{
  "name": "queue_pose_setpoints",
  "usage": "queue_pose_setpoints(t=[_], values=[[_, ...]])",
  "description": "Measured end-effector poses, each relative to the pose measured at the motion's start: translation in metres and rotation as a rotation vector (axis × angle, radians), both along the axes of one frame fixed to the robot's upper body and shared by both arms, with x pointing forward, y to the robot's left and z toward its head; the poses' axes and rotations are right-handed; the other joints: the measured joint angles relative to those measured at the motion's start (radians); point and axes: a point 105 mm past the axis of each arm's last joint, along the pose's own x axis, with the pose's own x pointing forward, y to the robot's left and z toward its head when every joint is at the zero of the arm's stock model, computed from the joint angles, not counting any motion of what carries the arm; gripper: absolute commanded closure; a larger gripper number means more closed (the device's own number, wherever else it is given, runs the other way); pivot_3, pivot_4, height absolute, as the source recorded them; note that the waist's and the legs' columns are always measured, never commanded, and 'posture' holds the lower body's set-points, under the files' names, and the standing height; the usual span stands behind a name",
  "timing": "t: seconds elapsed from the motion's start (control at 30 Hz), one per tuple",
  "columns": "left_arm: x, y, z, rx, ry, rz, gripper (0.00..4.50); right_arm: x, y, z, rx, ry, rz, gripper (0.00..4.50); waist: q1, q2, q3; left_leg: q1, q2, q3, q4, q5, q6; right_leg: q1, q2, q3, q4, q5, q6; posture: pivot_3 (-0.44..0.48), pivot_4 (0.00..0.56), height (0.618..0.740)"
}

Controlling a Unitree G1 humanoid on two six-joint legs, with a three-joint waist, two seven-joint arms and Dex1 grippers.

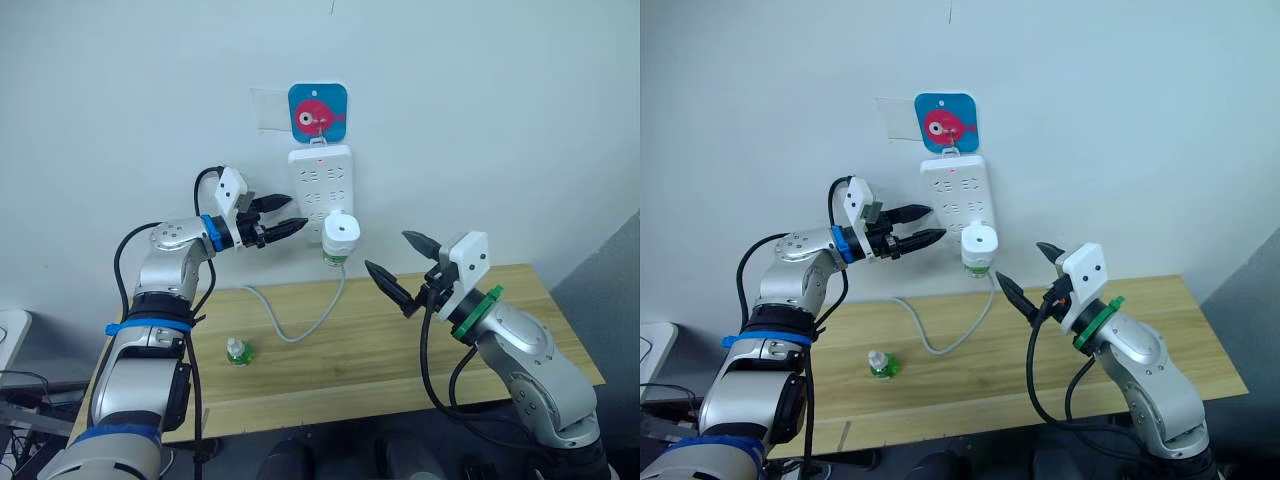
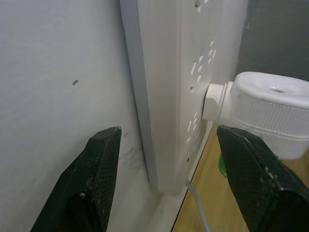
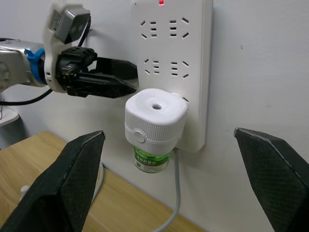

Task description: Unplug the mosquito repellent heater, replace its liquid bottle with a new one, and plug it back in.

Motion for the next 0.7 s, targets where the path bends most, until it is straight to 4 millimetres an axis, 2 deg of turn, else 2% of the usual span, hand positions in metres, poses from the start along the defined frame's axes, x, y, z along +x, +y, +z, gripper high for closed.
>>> queue_pose_setpoints(t=[0.23,0.7], values=[[0.004,-0.005,-0.002,0.01,-0.003,-0.026,1.25,-0.001,0.002,-0.002,-0.002,0.009,0.001,0.0,0.003,-0.001,0.003,0.0,-0.001,-0.003,0.001,0.0,0.0,0.002,0.0,-0.002,0.0,0.0,0.001,-0.195,0.17,0.74],[0.009,-0.033,-0.016,-0.006,0.043,-0.073,1.25,0.003,-0.006,-0.007,-0.01,0.051,-0.057,0.0,0.003,-0.003,0.026,-0.002,-0.001,-0.004,0.003,0.0,0.0,0.002,-0.001,-0.003,-0.001,0.0,0.001,-0.206,0.19,0.74]])
